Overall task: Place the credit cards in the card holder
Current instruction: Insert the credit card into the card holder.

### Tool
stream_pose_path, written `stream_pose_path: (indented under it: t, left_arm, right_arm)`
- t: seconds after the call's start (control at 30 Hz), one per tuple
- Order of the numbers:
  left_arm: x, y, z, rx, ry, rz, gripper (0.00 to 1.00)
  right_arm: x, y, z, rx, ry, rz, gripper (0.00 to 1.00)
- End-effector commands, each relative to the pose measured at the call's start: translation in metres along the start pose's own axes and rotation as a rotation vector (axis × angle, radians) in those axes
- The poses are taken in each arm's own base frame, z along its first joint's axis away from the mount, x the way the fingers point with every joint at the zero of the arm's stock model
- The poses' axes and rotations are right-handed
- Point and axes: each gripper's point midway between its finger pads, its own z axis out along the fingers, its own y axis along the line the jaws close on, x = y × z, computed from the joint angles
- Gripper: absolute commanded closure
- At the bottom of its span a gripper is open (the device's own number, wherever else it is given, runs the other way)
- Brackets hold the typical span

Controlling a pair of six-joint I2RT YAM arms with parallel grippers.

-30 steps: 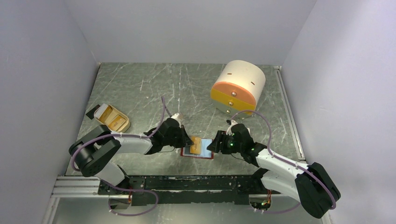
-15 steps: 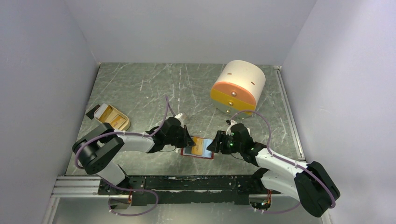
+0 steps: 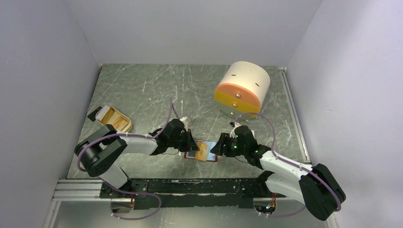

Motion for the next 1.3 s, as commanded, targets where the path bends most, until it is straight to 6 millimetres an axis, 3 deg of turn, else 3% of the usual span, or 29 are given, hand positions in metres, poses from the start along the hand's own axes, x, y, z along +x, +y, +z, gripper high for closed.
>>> stream_pose_path:
  t: [0.0,0.23,0.73,1.0,1.27]
  left_arm:
    - [0.008,0.015,-0.011,-0.084,0.03,-0.014,0.91]
    - [-0.011,0.015,-0.033,-0.069,-0.046,-0.024,0.91]
    - [-0.023,-0.002,-0.021,0.044,-0.022,0.033,0.91]
    - [-0.033,-0.008,-0.028,0.092,-0.07,0.03,0.91]
    - [-0.029,-0.014,-0.032,0.133,-0.029,0.005,0.91]
  right_arm:
    - [-0.006,0.003,0.0,-0.006,-0.015,-0.005,0.41]
    - [-0.005,0.003,0.0,-0.006,-0.012,-0.005,0.41]
    - [-0.004,0.002,0.002,-0.004,-0.007,-0.005,0.41]
    - [-0.004,0.002,0.004,-0.003,-0.002,-0.005,0.41]
    - [-0.003,0.001,0.005,-0.004,0.003,-0.002,0.42]
